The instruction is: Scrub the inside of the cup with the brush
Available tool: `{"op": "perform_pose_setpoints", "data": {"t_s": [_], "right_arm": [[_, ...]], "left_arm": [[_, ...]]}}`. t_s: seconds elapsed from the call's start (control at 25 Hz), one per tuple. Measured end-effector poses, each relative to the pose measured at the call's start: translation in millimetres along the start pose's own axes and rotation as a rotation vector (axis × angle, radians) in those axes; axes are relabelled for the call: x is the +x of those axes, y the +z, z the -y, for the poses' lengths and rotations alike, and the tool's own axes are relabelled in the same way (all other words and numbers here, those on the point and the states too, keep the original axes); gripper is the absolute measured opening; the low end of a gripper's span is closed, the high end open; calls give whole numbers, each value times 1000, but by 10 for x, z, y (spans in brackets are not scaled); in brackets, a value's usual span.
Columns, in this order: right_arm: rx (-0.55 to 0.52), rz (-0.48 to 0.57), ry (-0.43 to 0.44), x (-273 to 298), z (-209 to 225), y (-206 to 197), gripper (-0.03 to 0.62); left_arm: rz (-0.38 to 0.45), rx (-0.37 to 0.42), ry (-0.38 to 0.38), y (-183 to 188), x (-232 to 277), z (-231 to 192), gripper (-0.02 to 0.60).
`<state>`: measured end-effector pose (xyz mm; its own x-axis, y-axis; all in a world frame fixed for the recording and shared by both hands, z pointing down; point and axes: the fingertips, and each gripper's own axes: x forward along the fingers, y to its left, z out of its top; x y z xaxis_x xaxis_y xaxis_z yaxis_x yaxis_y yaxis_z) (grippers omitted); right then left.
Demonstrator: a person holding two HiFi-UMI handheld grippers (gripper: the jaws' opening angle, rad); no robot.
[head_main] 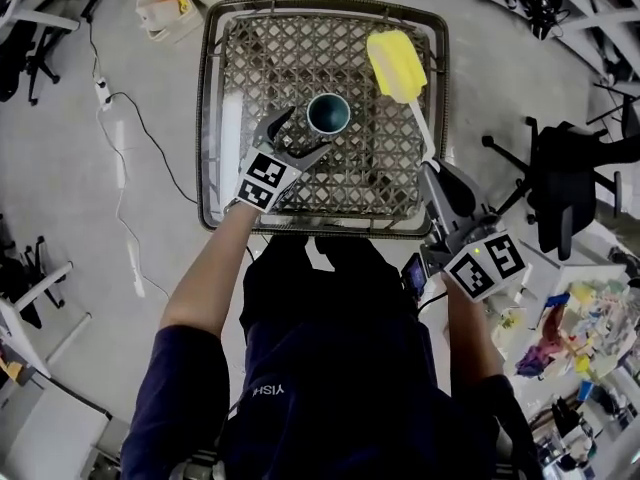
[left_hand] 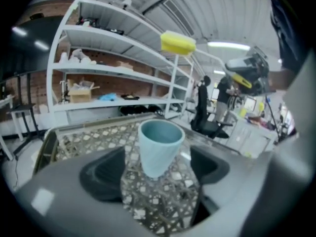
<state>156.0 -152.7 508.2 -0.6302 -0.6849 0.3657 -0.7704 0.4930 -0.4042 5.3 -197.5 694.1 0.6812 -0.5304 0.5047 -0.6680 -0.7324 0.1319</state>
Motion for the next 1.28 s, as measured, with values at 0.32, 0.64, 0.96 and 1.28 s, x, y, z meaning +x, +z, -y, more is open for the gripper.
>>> {"op": "perform_pose_setpoints", "data": {"t_s": [0.32,0.64,0.96,1.28], "right_arm": [[18,-31,-29,62,146,-116,32],[18,-45,-40,132,216,-154,32],[-5,-50,-36,155,183,-52,32],[-194,-46,-35,126,-44,424,32]], "left_arm": [[-40,41,-39,-104,435,-7,431],[-17,81,-95,10,622,65,428],[-8,69,-111,101,599,84,391],[6,159,-45,677,169,-91,387]]}}
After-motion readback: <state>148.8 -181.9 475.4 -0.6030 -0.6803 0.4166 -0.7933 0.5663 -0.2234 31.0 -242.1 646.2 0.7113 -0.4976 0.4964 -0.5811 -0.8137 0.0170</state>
